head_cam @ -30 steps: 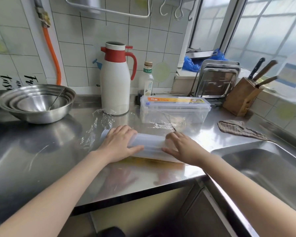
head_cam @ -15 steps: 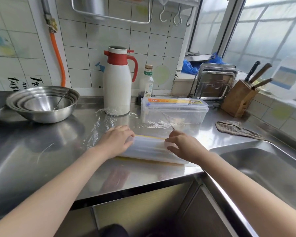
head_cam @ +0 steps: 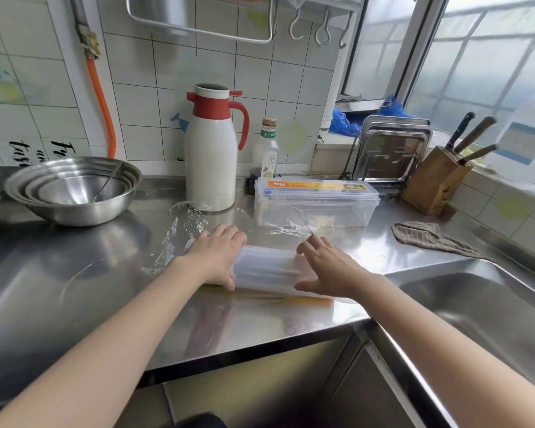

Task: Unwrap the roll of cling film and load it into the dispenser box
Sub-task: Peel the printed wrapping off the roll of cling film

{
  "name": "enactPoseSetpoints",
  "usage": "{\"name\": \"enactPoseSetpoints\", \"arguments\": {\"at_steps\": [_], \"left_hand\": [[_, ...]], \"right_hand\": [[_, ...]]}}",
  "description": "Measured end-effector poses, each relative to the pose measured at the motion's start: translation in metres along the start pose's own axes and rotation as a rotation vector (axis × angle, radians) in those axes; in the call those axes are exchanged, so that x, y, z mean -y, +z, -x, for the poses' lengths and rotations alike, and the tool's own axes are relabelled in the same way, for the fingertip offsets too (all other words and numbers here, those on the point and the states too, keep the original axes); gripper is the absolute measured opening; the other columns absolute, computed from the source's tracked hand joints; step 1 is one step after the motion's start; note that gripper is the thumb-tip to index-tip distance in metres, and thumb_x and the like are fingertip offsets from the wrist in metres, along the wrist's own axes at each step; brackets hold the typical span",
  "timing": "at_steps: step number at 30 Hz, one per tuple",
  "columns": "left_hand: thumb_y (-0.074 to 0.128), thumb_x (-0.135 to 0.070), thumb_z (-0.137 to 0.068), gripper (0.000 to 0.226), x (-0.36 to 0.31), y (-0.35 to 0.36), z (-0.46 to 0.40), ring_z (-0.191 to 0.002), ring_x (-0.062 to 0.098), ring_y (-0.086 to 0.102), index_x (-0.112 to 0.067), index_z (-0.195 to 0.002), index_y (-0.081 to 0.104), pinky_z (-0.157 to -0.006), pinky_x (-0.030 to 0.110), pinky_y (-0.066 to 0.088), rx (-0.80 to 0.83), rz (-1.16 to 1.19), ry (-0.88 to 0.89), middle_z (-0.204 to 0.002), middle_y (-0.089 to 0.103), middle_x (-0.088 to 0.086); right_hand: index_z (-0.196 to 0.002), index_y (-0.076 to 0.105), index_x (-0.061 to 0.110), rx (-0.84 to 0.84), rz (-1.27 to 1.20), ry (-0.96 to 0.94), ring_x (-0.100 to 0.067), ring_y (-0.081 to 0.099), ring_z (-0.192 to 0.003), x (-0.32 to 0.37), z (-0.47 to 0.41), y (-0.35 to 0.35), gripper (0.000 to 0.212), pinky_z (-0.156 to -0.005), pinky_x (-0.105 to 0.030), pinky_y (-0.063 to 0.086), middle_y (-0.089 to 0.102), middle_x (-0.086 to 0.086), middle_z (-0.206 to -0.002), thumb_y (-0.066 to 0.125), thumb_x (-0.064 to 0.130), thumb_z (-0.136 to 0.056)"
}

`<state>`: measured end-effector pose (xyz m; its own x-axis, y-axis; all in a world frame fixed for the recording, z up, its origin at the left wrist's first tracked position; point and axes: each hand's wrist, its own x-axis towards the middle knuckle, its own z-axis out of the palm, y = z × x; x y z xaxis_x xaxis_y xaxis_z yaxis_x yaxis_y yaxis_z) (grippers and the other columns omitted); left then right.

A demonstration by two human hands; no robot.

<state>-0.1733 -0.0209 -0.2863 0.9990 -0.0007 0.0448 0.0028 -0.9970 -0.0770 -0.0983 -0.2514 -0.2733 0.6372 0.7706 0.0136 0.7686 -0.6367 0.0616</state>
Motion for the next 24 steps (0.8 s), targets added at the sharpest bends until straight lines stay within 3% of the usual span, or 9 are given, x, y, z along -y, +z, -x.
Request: {"name": "enactPoseSetpoints", "arguments": {"at_steps": [6,12,15,17,19,24], "left_hand": [[0.081,-0.046,-0.051,0.091,0.003,0.004,-0.01,-0.12,0.025,0.033,-0.021,-0.126,0.036,-0.098,0.037,0.031,0.059,0.002,-0.036,-0.127,0.035,0.005],[0.08,-0.05,-0.05,0.097,0.004,0.006,-0.015,-0.119,0.027,0.031,-0.02,-0.131,0.037,-0.101,0.037,0.028,0.065,-0.033,-0.034,-0.127,0.035,0.007],[0.08,-0.05,-0.05,0.117,0.009,0.011,-0.013,-0.126,0.028,0.03,-0.022,-0.146,0.019,-0.106,0.039,0.025,0.041,-0.026,-0.001,-0.136,0.031,0.007],[0.081,-0.049,-0.05,0.122,0.014,0.013,-0.009,-0.131,0.027,0.031,-0.021,-0.147,0.014,-0.11,0.038,0.024,0.009,0.032,-0.007,-0.14,0.027,0.006],[0.081,-0.047,-0.05,0.116,0.018,0.014,-0.006,-0.131,0.024,0.033,-0.019,-0.145,0.019,-0.11,0.037,0.026,-0.023,0.095,-0.035,-0.138,0.027,0.004],[0.075,-0.033,-0.06,0.086,0.028,0.013,0.003,-0.124,0.025,0.036,-0.015,-0.132,0.032,-0.103,0.04,0.033,-0.03,0.057,-0.121,-0.129,0.031,0.005]], "right_hand": [[-0.129,0.041,0.011,0.118,0.012,0.07,-0.026,0.04,-0.119,0.0,-0.02,-0.006,0.086,-0.099,-0.037,0.04,0.043,-0.009,-0.128,0.066,0.066,-0.068],[-0.133,0.038,0.009,0.253,0.102,0.106,-0.031,0.033,-0.128,0.006,-0.044,-0.005,0.104,-0.109,-0.046,0.028,0.041,-0.013,-0.135,0.069,0.072,-0.056],[-0.131,0.038,0.008,0.293,0.112,0.098,-0.031,0.036,-0.127,0.011,-0.049,0.004,0.105,-0.11,-0.045,0.028,0.045,-0.012,-0.133,0.072,0.07,-0.055],[-0.125,0.04,0.008,0.265,0.052,0.111,-0.027,0.044,-0.119,0.011,-0.049,0.008,0.097,-0.102,-0.039,0.034,0.049,-0.009,-0.126,0.075,0.067,-0.055],[-0.124,0.039,0.009,0.237,-0.005,0.112,-0.026,0.047,-0.115,0.011,-0.05,0.009,0.096,-0.096,-0.036,0.037,0.049,-0.008,-0.124,0.078,0.063,-0.055],[-0.147,0.016,0.013,0.078,0.1,-0.043,-0.031,0.031,-0.134,0.03,-0.055,0.006,0.117,-0.112,-0.041,0.026,0.029,-0.013,-0.146,0.078,0.058,-0.058]]}}
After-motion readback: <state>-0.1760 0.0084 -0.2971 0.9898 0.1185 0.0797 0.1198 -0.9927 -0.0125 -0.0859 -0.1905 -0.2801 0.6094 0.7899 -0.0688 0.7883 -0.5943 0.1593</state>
